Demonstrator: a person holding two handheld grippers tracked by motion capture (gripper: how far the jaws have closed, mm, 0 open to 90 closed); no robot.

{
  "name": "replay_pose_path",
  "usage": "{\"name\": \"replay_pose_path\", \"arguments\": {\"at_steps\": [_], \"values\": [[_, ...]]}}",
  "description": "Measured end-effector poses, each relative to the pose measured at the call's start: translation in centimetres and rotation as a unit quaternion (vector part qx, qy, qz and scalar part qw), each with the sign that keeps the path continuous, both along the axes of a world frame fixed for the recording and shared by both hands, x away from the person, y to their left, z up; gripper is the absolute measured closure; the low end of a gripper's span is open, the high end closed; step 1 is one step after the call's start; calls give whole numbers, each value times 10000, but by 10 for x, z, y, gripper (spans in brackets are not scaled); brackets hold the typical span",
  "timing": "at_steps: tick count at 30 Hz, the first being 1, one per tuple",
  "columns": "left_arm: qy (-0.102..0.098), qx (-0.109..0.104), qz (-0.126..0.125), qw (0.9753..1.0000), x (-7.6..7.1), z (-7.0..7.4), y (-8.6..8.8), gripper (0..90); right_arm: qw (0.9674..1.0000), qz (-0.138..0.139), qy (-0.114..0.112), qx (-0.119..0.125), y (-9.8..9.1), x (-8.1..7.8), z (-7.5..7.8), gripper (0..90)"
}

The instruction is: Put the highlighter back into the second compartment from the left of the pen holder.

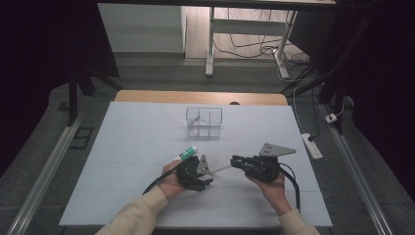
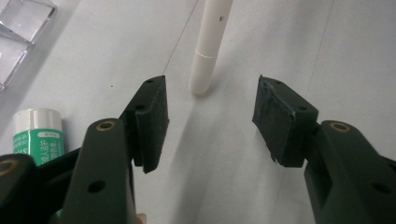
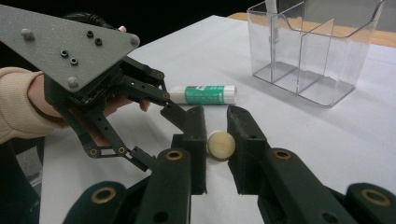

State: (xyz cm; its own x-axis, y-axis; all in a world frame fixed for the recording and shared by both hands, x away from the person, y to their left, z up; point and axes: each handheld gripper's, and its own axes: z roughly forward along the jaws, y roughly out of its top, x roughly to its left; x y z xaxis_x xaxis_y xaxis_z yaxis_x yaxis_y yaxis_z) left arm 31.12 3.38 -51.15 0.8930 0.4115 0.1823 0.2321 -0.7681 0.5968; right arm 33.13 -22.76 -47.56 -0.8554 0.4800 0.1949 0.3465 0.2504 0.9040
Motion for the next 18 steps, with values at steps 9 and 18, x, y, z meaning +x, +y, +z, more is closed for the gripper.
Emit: {"name": "replay_pose_path", "arguments": {"at_steps": [9,18], "values": [[5,9,8,10000,0,-1,0,449,10000,-15,-10,4,0,0,0,771],[5,11,-1,10000,0,-1,-1,447,9999,-66,-132,-75,0,-1,3,771]]}}
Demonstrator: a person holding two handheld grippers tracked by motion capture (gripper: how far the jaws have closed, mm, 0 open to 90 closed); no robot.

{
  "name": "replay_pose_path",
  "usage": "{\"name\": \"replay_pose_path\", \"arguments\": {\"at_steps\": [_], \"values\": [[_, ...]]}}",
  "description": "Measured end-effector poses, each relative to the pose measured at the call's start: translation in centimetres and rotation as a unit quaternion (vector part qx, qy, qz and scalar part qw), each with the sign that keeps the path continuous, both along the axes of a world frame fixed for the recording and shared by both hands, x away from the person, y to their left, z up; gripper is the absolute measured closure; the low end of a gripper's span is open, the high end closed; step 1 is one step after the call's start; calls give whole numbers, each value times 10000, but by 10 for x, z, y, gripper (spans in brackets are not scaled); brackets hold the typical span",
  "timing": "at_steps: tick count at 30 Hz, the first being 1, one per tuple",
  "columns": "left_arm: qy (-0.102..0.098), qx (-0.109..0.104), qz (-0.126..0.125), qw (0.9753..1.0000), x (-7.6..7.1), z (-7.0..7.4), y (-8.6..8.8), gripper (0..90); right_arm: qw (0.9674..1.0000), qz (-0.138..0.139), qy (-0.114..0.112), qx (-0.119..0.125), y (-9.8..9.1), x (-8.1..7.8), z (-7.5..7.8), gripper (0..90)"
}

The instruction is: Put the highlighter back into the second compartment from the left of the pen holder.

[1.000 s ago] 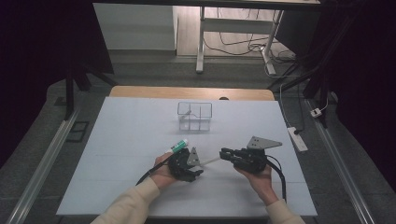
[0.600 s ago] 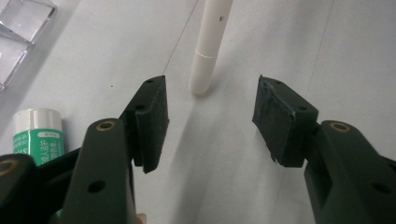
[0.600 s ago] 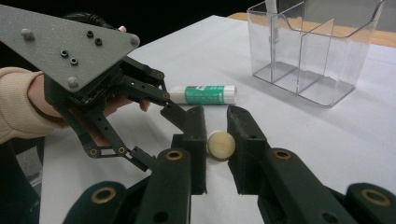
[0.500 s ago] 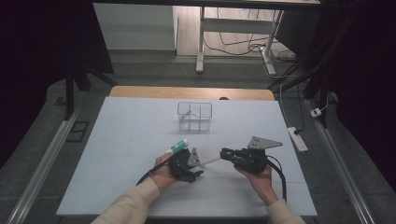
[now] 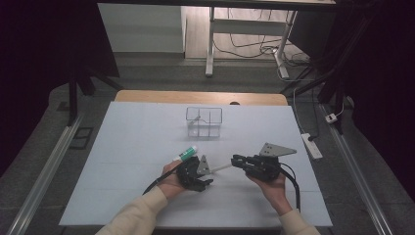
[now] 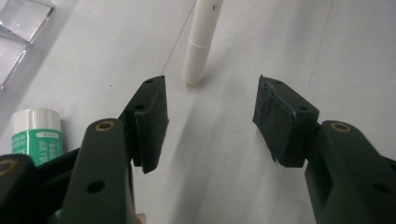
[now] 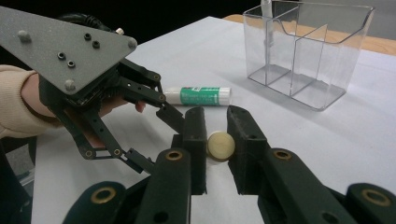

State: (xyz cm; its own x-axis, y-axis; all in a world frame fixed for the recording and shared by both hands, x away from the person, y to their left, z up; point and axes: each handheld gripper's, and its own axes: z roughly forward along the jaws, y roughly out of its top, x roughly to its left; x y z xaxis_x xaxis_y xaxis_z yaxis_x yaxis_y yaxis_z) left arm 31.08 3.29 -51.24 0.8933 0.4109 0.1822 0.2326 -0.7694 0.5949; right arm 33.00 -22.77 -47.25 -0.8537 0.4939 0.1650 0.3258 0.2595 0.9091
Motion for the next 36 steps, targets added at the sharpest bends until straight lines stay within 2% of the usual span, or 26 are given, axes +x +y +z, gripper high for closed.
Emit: {"name": "replay_pose_path", "arguments": {"at_steps": [16,22,36], "values": [[5,5,15,10000,1,0,0,445,9997,-137,-168,107,-5,3,12,772],[9,-21,16,10000,0,0,0,444,9995,-193,-236,69,-6,6,15,772],[31,-47,20,10000,1,0,1,442,9988,-422,-250,90,-12,21,18,772]]}}
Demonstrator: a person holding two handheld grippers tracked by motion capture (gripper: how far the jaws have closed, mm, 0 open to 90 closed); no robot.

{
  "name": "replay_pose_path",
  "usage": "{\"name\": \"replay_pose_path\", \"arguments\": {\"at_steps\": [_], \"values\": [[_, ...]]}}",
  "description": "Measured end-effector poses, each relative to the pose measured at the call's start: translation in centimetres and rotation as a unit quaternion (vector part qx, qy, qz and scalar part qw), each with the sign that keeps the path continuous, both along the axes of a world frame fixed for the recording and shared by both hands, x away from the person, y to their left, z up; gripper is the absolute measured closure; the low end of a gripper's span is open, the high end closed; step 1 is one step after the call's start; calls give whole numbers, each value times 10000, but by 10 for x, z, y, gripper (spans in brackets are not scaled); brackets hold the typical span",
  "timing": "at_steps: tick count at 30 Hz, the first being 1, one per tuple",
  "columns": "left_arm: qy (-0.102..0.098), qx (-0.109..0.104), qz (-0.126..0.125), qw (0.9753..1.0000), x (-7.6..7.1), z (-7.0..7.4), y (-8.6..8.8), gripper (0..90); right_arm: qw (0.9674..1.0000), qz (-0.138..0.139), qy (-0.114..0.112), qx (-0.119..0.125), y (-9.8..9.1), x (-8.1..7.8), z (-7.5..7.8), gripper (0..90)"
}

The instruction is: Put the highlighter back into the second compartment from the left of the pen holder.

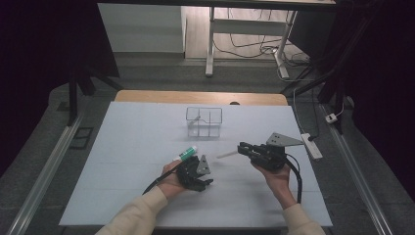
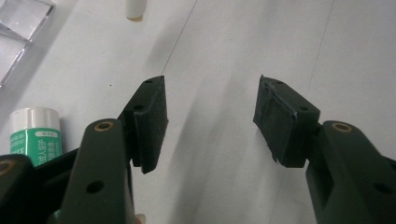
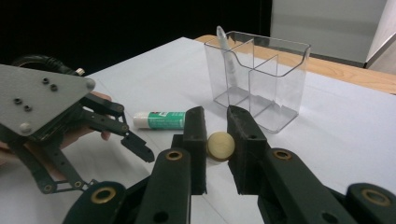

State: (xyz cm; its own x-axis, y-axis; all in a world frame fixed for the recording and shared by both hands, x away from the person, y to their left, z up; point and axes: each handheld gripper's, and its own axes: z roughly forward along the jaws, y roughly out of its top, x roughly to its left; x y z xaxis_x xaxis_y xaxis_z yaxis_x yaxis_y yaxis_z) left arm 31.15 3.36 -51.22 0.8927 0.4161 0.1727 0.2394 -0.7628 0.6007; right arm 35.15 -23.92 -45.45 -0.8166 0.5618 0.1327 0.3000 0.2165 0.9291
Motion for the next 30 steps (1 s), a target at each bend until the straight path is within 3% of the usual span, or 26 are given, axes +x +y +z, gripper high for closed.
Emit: {"name": "replay_pose_path", "arguments": {"at_steps": [17,30], "values": [[-21,-255,134,9996,-2,8,12,441,10000,-54,-40,19,7,15,4,772],[-3,-438,217,9988,-3,10,19,441,9993,-6,-274,267,12,18,24,773]]}}
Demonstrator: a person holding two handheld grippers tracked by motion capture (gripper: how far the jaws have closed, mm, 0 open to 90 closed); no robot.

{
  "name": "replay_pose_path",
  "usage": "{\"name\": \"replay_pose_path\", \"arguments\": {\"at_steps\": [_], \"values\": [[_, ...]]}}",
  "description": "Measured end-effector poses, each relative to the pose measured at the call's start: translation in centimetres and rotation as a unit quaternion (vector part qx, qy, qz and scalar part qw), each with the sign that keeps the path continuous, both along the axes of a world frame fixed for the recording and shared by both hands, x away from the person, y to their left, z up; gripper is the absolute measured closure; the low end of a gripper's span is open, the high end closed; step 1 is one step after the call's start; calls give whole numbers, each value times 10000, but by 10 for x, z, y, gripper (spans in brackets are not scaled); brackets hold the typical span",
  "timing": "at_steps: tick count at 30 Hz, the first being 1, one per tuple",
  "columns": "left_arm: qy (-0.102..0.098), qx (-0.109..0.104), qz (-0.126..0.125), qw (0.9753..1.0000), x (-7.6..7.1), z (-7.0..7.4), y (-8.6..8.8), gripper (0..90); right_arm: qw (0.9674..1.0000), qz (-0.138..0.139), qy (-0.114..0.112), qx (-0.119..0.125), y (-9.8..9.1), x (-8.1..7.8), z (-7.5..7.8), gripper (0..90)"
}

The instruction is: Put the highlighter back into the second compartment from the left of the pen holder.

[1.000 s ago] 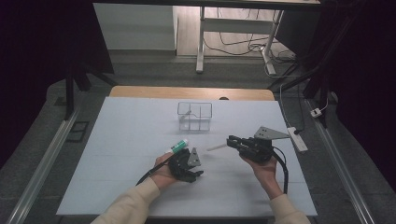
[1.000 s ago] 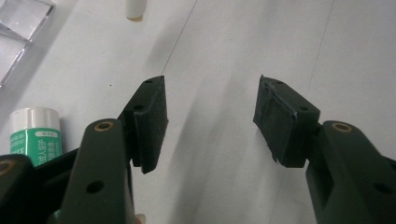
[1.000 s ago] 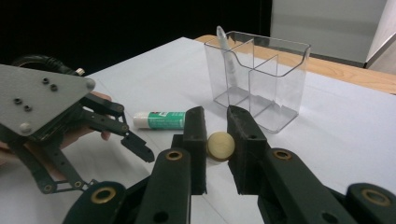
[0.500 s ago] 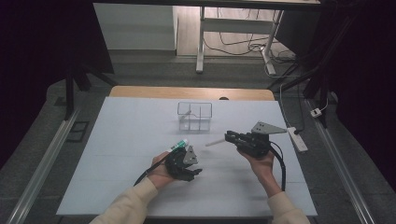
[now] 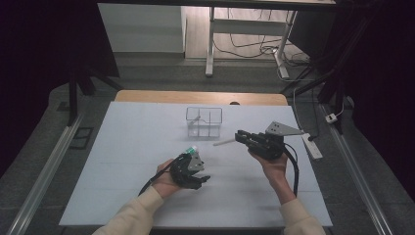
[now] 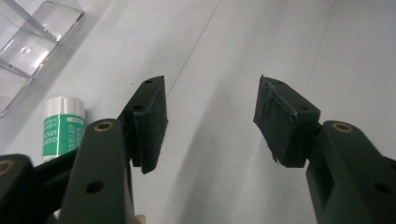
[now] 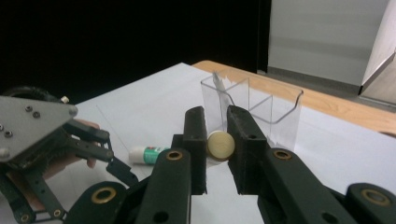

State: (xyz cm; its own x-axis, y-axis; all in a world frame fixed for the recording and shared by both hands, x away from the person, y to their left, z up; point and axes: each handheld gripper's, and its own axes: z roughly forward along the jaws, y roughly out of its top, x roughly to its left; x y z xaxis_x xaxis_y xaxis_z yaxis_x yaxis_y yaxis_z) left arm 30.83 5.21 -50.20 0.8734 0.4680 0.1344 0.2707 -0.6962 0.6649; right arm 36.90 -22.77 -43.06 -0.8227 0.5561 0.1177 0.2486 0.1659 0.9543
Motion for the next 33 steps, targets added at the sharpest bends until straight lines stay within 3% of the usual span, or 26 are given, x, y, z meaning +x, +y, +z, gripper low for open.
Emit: {"name": "replay_pose_path", "arguments": {"at_steps": [15,33], "values": [[69,-132,77,9999,1,1,7,434,9993,39,-160,330,14,16,17,773],[117,-166,137,9997,2,1,10,397,9989,-59,-235,410,24,36,44,772]]}}
